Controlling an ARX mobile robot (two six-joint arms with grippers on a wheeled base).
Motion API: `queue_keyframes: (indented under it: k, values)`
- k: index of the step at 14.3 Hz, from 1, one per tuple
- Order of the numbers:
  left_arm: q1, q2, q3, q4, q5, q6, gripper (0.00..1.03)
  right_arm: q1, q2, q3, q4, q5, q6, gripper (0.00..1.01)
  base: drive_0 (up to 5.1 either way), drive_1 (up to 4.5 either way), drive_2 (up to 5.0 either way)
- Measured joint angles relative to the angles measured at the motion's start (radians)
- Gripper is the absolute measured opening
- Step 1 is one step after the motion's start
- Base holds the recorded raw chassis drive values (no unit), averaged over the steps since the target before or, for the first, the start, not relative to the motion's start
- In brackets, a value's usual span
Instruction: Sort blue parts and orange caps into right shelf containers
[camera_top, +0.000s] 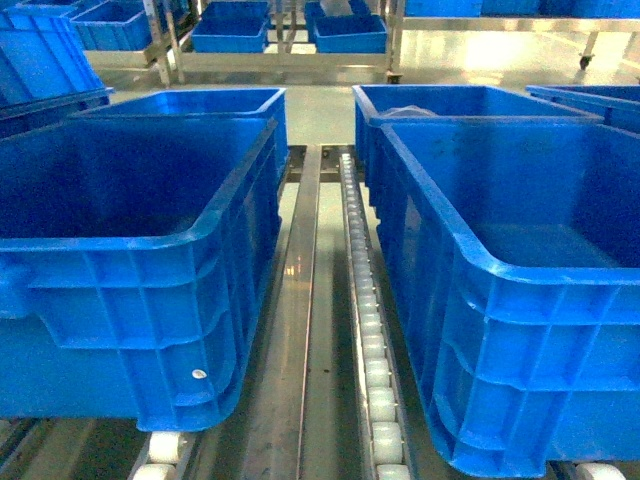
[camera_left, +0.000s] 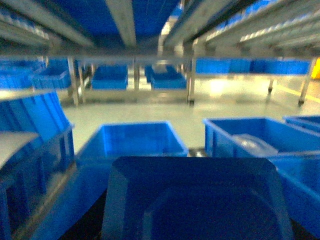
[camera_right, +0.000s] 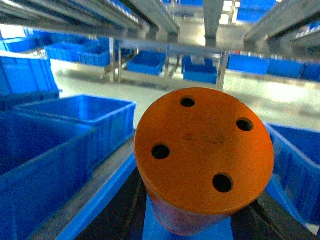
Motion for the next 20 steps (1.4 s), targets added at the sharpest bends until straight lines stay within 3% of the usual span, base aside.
queue_keyframes:
  k: [2, 3, 4, 6, 8, 9, 12, 13, 17, 18, 20]
  values:
    - [0.012, 0.256, 0.146, -0.064, -0.021, -0.022, 0.43, -0.006, 0.28, 0.168, -0.067, 0.06, 0.023, 0.41, 0.0, 0.0, 0.0]
    - [0.012, 0.328, 0.185, -0.073, -0.031, -0.044, 0.43, -0.005, 0.365, 0.228, -0.095, 0.068, 0.026, 0.41, 0.0, 0.0, 0.0]
    - [0.012, 0.364, 0.192, -0.056, -0.043, -0.058, 0.43, 0.005, 0.401, 0.265, -0.101, 0.078, 0.026, 0.56, 0.0, 0.0, 0.0]
    - [0.011, 0.351, 0.19, -0.026, -0.01, -0.099, 0.7, 0.016, 0.387, 0.28, -0.064, 0.082, 0.026, 0.86, 0.0, 0.0, 0.0]
    - [0.011, 0.348, 0.188, -0.033, -0.011, -0.094, 0.88, 0.014, 0.388, 0.279, -0.064, 0.114, 0.021, 1.0, 0.0, 0.0, 0.0]
    - [0.006, 0.338, 0.175, -0.038, -0.032, -0.082, 0.99, 0.013, 0.385, 0.273, -0.068, 0.142, 0.014, 0.97, 0.0, 0.0, 0.0]
    - [-0.006, 0.314, 0.142, -0.037, -0.079, -0.05, 0.97, 0.013, 0.38, 0.259, -0.058, 0.161, 0.009, 0.97, 0.0, 0.0, 0.0]
    - [-0.028, 0.301, 0.106, 0.027, -0.135, -0.031, 0.86, 0.012, 0.361, 0.204, 0.039, 0.197, 0.031, 0.84, 0.0, 0.0, 0.0]
    - [-0.041, 0.132, -0.124, 0.079, -0.146, -0.01, 0.43, -0.02, 0.192, -0.049, 0.122, 0.19, 0.052, 0.4, 0.0, 0.0, 0.0]
    - [-0.04, 0.1, -0.163, 0.081, -0.148, -0.01, 0.34, -0.021, 0.161, -0.09, 0.126, 0.186, 0.052, 0.31, 0.0, 0.0, 0.0]
    - [-0.039, 0.037, -0.227, 0.08, -0.149, -0.01, 0.15, -0.061, 0.097, -0.161, 0.127, 0.129, 0.052, 0.12, 0.0, 0.0, 0.0]
